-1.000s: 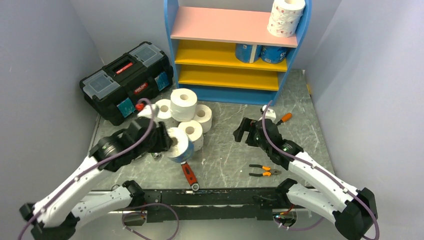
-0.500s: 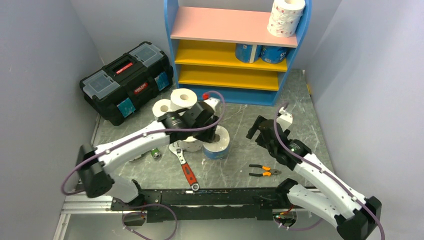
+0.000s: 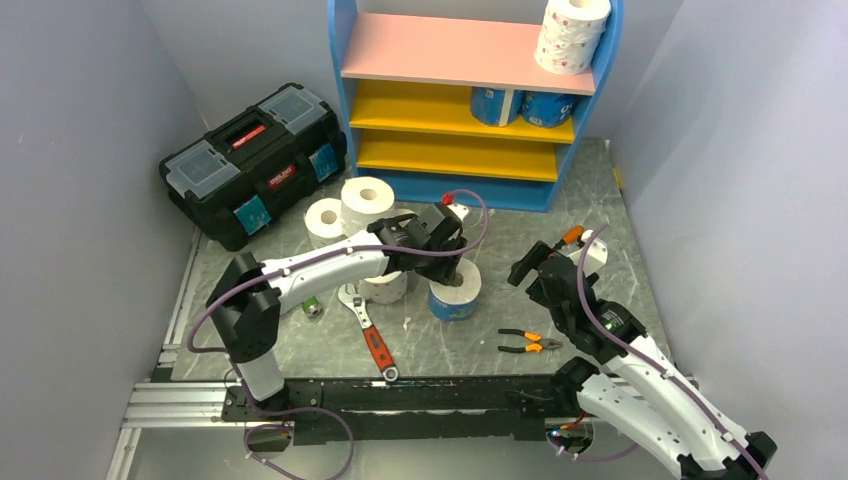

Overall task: Place and organize the paper towels onto the shelf
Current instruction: Place the paper towel at the center of the board, then pick up the paper towel from the center of the board.

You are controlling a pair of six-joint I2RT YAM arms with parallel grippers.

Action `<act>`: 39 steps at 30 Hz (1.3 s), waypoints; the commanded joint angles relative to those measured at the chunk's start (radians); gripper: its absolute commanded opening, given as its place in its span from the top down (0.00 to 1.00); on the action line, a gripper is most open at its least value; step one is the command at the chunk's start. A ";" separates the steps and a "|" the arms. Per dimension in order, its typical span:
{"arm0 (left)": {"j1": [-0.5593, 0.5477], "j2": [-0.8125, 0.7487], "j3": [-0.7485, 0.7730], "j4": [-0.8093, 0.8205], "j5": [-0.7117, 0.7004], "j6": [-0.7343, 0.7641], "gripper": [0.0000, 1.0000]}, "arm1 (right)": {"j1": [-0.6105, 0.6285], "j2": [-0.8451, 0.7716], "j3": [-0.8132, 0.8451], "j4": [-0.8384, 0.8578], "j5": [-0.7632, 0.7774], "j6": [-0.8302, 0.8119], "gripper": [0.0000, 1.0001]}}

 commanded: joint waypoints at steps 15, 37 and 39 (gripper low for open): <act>-0.002 -0.062 0.055 0.049 0.018 0.028 0.28 | -0.002 0.016 -0.001 0.008 -0.024 -0.020 0.00; -0.001 -0.872 -0.535 -0.033 -0.472 -0.313 0.19 | -0.002 0.267 0.004 0.221 -0.450 0.088 0.06; -0.001 -0.963 -0.590 -0.037 -0.497 -0.354 0.20 | -0.001 0.256 -0.005 0.225 -0.475 0.129 0.07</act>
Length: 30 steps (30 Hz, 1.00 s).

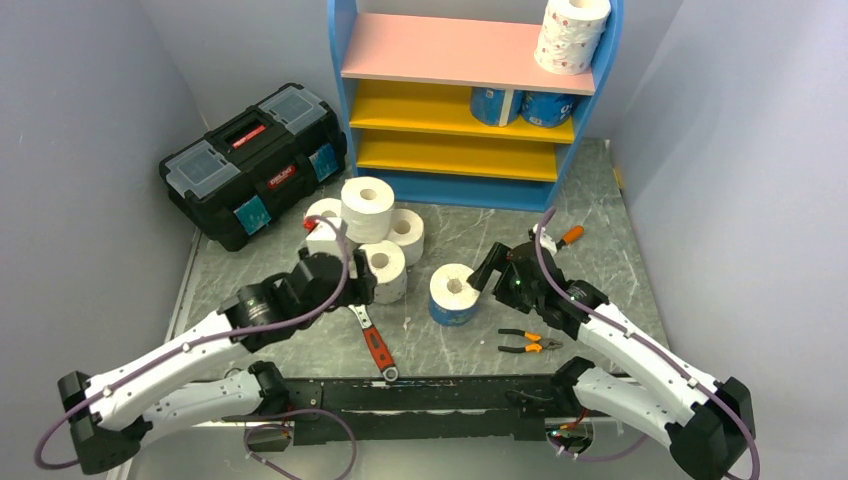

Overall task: Place and organize the paper towels onto the shelf
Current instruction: Pick up the paper towel from the center of the board.

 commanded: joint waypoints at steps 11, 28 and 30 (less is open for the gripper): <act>-0.001 -0.270 -0.182 -0.046 -0.178 -0.214 0.21 | 0.024 0.016 -0.055 0.069 -0.111 0.267 0.13; -0.001 -0.314 -0.213 -0.067 -0.194 -0.237 0.21 | 0.037 0.100 -0.037 0.107 -0.070 0.287 0.26; -0.001 -0.309 -0.211 -0.069 -0.195 -0.238 0.21 | 0.038 0.107 -0.027 0.109 -0.067 0.283 0.26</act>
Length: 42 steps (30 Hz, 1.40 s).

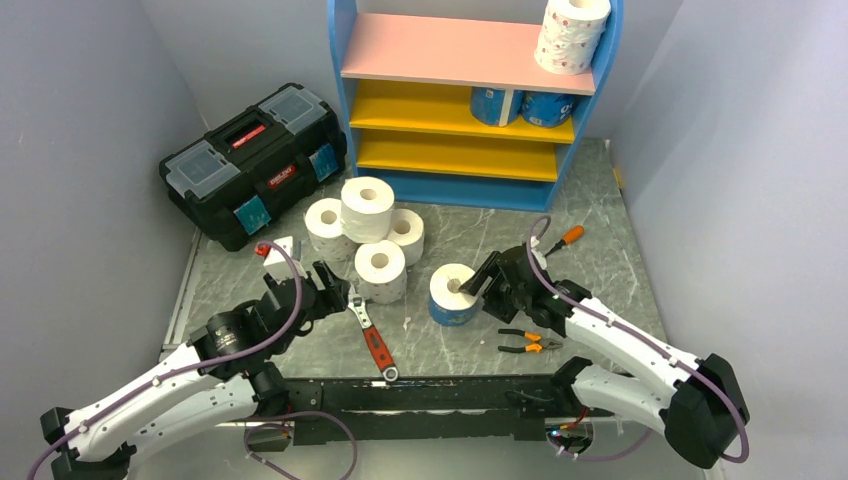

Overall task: Place and organize the paper towels onto the shelf
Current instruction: Pick up the paper towel from the center of the board.

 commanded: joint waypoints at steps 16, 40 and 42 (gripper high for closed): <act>-0.001 0.010 -0.005 0.003 -0.027 -0.024 0.21 | 0.066 0.070 0.077 0.010 0.061 0.031 0.35; -0.001 -0.007 -0.006 -0.016 -0.036 -0.036 0.21 | 0.117 0.191 0.425 -0.411 0.204 0.177 1.00; -0.001 -0.005 -0.004 -0.017 -0.038 -0.036 0.21 | 0.115 0.218 0.504 -0.478 0.226 0.194 1.00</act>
